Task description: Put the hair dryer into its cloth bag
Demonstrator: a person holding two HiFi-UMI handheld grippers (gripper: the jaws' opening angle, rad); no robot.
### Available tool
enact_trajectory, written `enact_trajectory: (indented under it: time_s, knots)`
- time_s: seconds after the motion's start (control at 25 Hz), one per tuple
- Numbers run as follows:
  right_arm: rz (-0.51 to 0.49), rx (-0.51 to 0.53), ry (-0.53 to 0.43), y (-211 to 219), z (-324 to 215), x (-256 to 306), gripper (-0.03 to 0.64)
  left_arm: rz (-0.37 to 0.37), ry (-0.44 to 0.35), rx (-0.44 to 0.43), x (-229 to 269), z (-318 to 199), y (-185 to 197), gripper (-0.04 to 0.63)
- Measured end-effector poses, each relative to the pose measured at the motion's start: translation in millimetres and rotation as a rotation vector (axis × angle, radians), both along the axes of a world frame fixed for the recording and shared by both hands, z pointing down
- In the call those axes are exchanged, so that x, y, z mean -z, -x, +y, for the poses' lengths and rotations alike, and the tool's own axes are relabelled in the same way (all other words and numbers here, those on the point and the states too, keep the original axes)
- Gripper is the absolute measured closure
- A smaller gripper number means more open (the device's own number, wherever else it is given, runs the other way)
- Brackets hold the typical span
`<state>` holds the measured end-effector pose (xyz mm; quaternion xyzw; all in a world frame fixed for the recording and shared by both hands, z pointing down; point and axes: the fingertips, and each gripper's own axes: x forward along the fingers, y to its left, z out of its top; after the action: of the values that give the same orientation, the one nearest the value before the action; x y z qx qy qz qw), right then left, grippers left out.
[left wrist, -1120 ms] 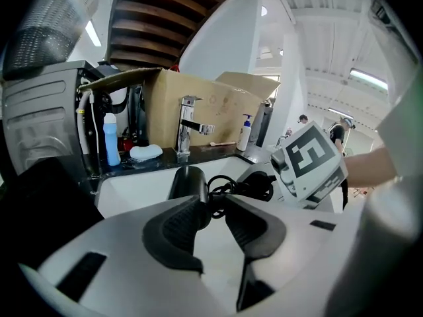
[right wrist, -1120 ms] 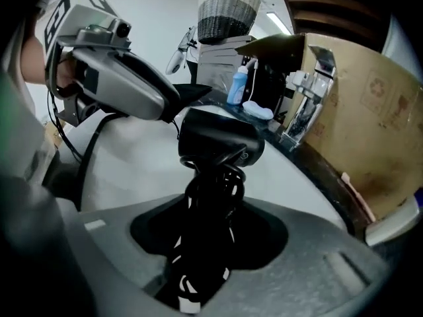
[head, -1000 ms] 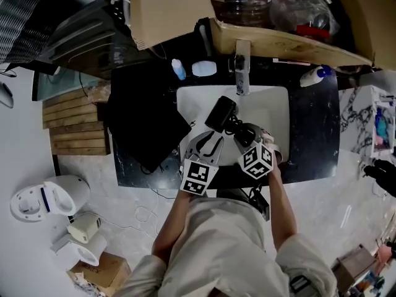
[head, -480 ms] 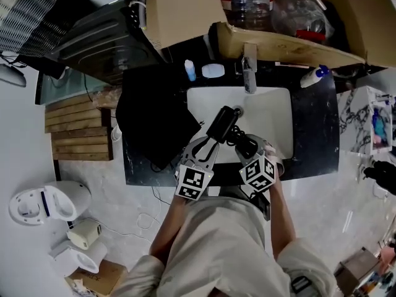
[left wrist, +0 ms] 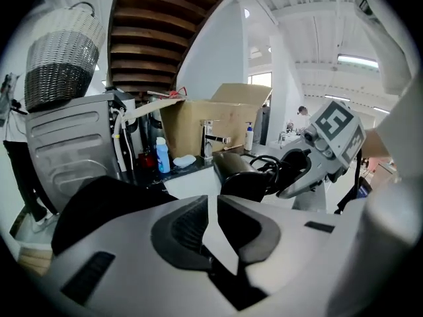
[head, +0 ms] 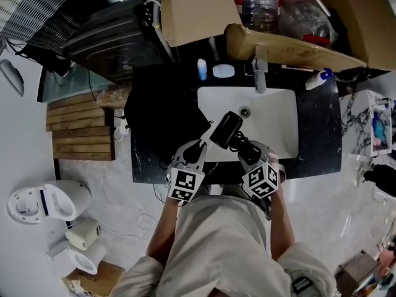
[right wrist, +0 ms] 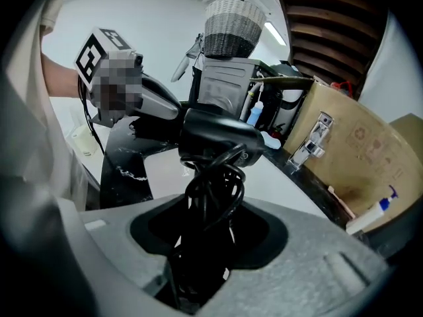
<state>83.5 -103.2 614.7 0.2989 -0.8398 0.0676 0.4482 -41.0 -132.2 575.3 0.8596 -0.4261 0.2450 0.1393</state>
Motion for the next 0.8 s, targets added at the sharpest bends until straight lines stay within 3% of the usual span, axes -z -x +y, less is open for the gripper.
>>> enact_trajectory:
  time_s: [0.12, 0.8]
  knots:
    - [0.003, -0.001, 0.001, 4.9, 5.4, 1.0, 0.425, -0.052, 0.025, -0.003, -10.2, 4.9, 17.1, 0.515]
    - [0.004, -0.014, 0.005, 21.7, 20.9, 4.4, 0.425, -0.270, 0.125, -0.088, -61.2, 14.6, 46.5, 0.499]
